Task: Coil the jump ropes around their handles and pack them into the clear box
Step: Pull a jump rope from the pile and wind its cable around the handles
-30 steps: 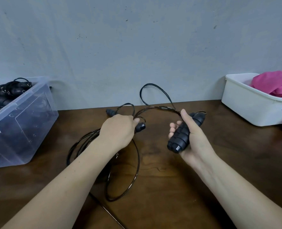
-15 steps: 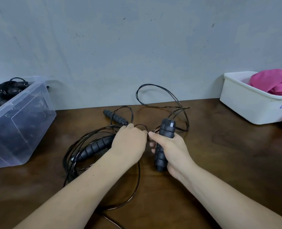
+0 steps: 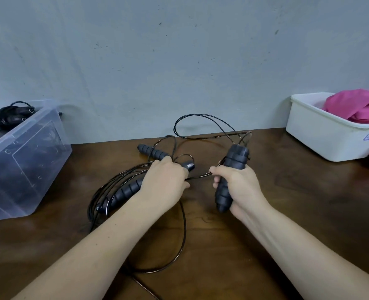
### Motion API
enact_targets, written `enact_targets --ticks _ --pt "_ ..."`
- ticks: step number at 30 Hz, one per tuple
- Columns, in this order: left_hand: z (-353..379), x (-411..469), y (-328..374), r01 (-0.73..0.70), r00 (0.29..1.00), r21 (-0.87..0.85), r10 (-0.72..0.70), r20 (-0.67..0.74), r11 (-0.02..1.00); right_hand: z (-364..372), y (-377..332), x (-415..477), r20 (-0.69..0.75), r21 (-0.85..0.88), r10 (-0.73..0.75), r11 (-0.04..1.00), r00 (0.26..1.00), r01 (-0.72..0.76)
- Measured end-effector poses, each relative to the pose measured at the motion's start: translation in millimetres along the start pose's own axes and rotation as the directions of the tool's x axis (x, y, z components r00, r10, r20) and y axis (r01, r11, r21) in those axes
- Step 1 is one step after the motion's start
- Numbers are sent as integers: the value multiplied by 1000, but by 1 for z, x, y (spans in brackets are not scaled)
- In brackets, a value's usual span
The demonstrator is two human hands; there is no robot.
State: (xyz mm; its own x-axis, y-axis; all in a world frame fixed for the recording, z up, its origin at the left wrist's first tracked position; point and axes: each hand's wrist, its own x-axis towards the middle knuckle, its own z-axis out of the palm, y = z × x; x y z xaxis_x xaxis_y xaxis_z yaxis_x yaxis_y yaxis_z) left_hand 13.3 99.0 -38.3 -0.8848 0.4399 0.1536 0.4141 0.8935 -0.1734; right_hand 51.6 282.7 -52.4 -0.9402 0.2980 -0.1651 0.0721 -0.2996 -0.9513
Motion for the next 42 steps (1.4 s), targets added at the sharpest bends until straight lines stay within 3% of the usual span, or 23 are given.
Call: enact_targets --ticks 5,11,16,19,22,25,29,33,34,35,37,38,40,42 --pt "8 7 -39 131 991 17 -130 -7 991 -32 -40 8 -37 203 -33 978 999 40" --pt "12 12 -70 247 968 -45 -249 -29 968 -41 -40 14 -25 249 32 968 999 -25" --pt "-7 8 -41 129 989 -245 -142 -37 961 -25 -22 7 71 215 75 973 995 -89" --pt "-27 -3 -18 74 995 -522 -27 97 850 -17 -14 1 136 152 73 984 988 -94" --pt "-35 -15 4 7 961 -633 169 218 774 -14 -13 -3 203 93 51 993 978 -71" --pt "-30 -21 16 15 955 -745 212 209 667 -18 -20 -6 299 39 13 999 954 -26" --pt "-43 -21 5 28 998 -866 -70 -8 499 -25 -35 -7 394 -68 -41 995 918 73" --pt "-62 -33 -34 33 945 -964 -323 -55 263 -34 -42 -7 495 -329 32 932 868 153" --pt "-64 -38 -47 44 920 -962 -387 -67 269 -35 -43 -8 510 -387 54 906 858 173" --pt "-64 -45 -60 70 883 -931 -457 -110 359 -35 -42 -9 523 -424 73 886 849 185" --pt "-58 -62 -90 197 791 -734 -548 -272 650 -32 -41 -13 551 -463 109 865 828 194" --pt "-54 -72 -106 286 747 -622 -576 -332 729 -31 -41 -15 563 -475 127 858 816 195" --pt "-40 -88 -140 452 689 -459 -626 -366 765 -28 -41 -19 580 -484 142 852 802 199" --pt "-26 -98 -170 594 660 -323 -676 -327 737 -26 -40 -21 589 -489 136 845 797 217"
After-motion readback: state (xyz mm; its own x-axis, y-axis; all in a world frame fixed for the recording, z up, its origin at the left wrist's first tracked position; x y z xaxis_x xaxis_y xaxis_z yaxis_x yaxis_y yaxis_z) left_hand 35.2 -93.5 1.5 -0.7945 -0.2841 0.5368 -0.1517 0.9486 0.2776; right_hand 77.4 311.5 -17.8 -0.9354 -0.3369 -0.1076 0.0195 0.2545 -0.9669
